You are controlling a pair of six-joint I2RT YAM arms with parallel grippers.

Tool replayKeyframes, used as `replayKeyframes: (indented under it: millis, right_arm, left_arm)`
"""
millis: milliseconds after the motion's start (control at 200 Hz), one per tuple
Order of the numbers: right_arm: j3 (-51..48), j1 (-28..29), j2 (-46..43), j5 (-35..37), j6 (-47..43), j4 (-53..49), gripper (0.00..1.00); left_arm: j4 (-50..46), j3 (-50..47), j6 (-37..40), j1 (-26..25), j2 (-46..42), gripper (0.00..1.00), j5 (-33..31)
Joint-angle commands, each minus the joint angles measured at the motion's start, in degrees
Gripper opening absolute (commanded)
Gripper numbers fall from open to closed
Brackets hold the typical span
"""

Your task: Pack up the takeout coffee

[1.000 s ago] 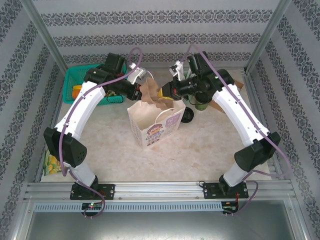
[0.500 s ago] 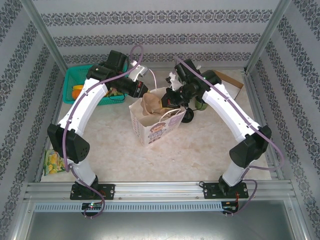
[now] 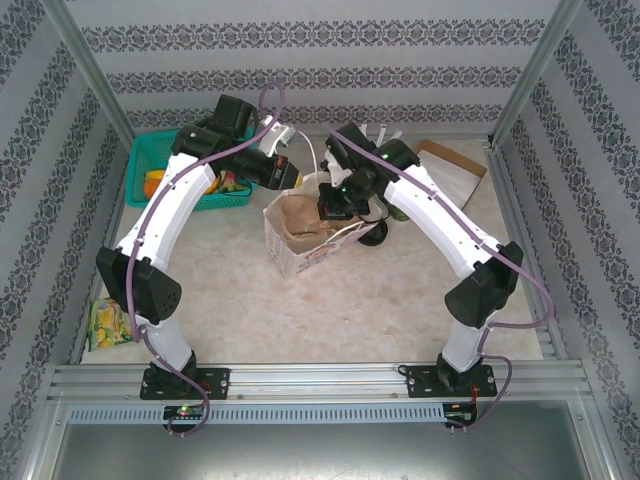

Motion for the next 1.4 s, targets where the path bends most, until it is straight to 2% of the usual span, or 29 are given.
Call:
replayKeyframes:
  millis: [0, 270, 460, 789, 989, 1224, 1394]
  right_arm:
    - [1.91, 1.48, 1.15, 5.95, 0.25, -2.12, 0.00]
    - [2.69, 5.24, 1.87, 9.51, -5.46, -2.04, 0.00]
    - [2.86, 6.91, 2.71, 5.37, -9.67, -4.46, 0.00]
    - [2.92, 6.21, 4.40, 2.31, -8.37, -7.47, 0.00]
    - [0.96, 6.08, 3.50, 1.17, -9.50, -7.67, 0.00]
    - [1.55, 6.48, 2.19, 5.10, -11.38, -5.61, 0.00]
    - [2.33, 7.85, 0.38, 12.13, -14.44, -1.13, 0.00]
  left_arm:
    - [-0.62, 2.35, -1.92, -0.37, 0.94, 0.02, 3.54]
    - [-0.90, 5.28, -5.38, -0.25, 3.00, 0.00, 3.84]
    - [-1.50, 7.43, -7.04, 0.35, 5.29, 0.00, 3.80]
    - [-2.16, 8.17, -5.97, 1.41, 5.43, 0.00, 2.43]
    - [1.08, 6.72, -6.23, 1.73, 4.54, 0.00, 2.14]
    - [0.50, 7.42, -6.81, 1.86, 5.86, 0.01, 2.56]
    - [0.30, 6.45, -6.58, 1.87, 5.88, 0.01, 2.98]
